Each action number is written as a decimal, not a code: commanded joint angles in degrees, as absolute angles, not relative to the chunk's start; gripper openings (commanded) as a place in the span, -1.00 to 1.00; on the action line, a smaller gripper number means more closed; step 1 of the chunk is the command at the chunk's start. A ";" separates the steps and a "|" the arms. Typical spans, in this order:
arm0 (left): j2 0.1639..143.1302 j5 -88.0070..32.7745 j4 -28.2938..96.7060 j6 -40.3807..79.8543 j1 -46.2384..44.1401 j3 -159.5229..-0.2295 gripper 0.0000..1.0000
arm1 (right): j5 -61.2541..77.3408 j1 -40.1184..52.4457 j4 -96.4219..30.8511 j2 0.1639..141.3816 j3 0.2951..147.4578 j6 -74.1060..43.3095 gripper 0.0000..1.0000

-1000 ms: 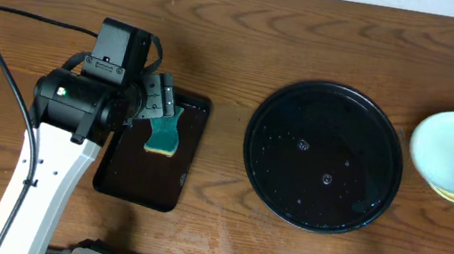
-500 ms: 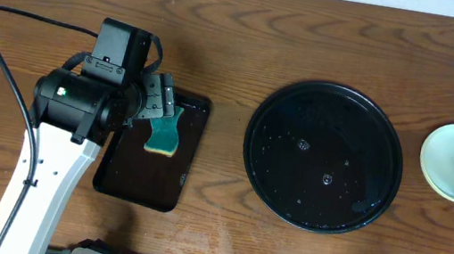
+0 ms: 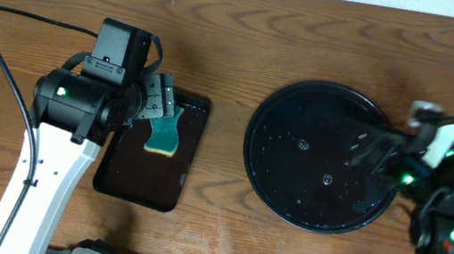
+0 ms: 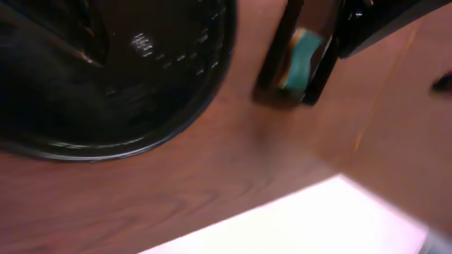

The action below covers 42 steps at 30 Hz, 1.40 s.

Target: Clean dirty plates on tray and stack at the side

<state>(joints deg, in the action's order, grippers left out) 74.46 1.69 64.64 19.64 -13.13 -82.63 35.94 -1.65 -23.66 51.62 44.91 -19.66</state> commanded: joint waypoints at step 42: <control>74.11 1.96 64.86 19.94 -12.82 -82.67 0.70 | 6.61 4.45 0.80 0.27 0.30 -0.32 0.98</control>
